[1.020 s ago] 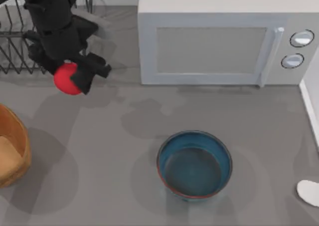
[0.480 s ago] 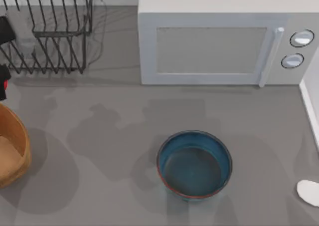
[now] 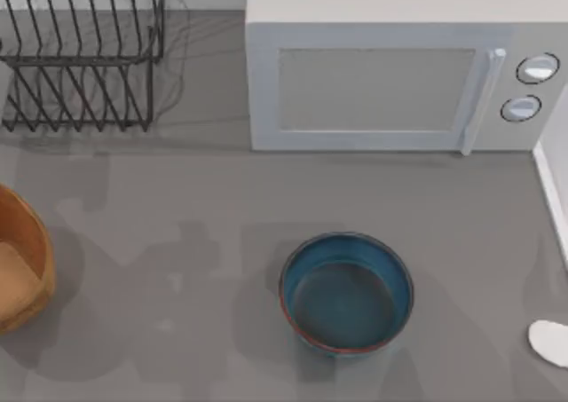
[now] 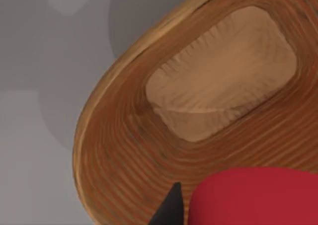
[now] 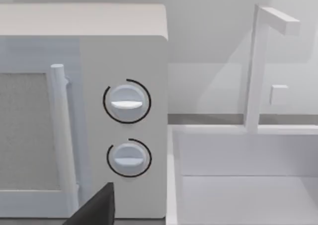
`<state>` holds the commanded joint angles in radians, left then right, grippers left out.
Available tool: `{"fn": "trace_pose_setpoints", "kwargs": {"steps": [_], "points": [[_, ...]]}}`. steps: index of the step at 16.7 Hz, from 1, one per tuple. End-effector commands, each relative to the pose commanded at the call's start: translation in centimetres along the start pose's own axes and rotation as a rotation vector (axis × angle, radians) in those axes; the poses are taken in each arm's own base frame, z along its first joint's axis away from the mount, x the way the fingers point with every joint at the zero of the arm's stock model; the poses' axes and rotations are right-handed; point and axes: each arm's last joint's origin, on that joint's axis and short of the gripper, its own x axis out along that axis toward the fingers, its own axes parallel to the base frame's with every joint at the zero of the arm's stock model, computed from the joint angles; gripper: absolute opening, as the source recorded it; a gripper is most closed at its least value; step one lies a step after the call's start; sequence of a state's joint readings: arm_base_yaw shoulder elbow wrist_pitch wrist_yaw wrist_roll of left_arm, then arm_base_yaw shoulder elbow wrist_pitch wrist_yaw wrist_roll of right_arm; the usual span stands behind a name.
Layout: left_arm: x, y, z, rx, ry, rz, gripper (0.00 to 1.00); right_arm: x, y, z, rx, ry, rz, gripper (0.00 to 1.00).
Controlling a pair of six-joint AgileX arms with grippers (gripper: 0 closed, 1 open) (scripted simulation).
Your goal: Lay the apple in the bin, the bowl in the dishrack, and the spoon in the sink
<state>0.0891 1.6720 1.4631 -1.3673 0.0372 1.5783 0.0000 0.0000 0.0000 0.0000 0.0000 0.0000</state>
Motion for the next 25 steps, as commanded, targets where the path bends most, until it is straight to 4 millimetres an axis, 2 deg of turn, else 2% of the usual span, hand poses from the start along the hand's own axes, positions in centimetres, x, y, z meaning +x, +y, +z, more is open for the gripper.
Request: {"fn": "trace_pose_setpoints", "kwargs": {"steps": [4,11,13,17,19,22,25], "points": [[-0.3,-1.1,-0.1,0.090,0.000,0.004,0.00,0.0,0.0,0.0,0.000,0.000,0.000,1.00],[0.1,-1.1,0.0,0.100,0.001,0.009,0.00,0.0,0.0,0.0,0.000,0.000,0.000,1.00],[1.5,-1.0,0.0,0.100,0.001,0.013,0.00,0.0,0.0,0.0,0.000,0.000,0.000,1.00],[5.9,-1.0,-0.2,0.099,0.001,0.009,0.00,0.0,0.0,0.0,0.000,0.000,0.000,1.00],[6.7,-1.1,-0.3,0.096,0.000,0.007,0.00,0.0,0.0,0.0,0.000,0.000,0.000,1.00],[6.7,-1.1,-0.3,0.096,0.000,0.007,0.00,0.0,0.0,0.0,0.000,0.000,0.000,1.00],[6.7,-1.1,-0.3,0.096,0.000,0.007,0.23,0.0,0.0,0.0,0.000,0.000,0.000,1.00]]}}
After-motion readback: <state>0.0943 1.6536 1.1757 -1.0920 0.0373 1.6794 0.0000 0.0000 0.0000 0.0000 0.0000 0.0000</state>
